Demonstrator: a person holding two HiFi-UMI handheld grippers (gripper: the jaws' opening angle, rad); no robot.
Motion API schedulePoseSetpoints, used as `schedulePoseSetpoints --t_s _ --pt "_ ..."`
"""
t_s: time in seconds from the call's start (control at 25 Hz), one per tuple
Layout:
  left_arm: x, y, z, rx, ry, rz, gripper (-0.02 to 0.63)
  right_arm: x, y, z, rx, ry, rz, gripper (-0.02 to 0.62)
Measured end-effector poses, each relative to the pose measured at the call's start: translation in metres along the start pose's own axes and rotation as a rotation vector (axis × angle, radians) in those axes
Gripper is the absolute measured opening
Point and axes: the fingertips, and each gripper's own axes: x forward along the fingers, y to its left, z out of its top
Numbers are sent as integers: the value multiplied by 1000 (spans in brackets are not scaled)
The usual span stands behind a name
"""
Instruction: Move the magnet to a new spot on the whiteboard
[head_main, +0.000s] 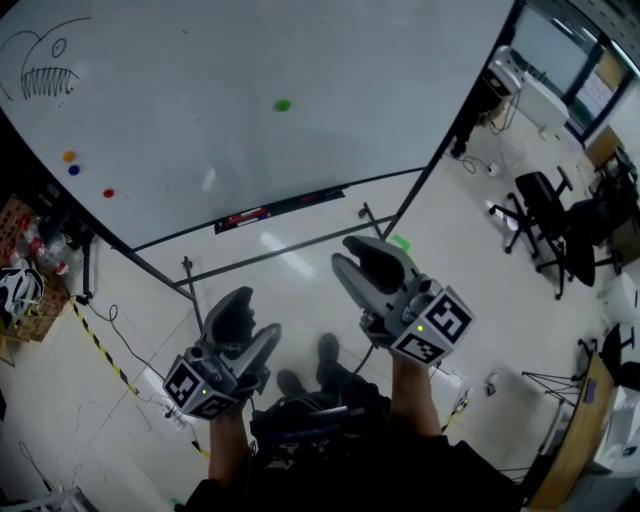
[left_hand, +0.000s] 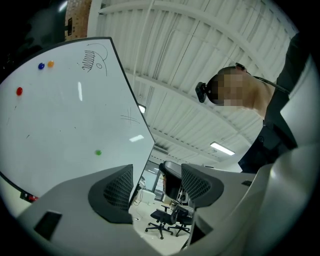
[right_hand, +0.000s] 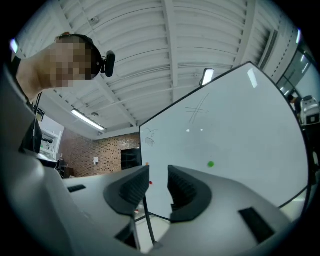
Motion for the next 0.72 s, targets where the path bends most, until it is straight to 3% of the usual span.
schedulePoseSetpoints --t_s 0.4,0.72 --pt "8 -25 -2 72 -49 71 295 -15 0 10 47 -34 125 141" --pt "63 -53 -33 112 10 62 295 -58 -41 25 94 -103 162 132"
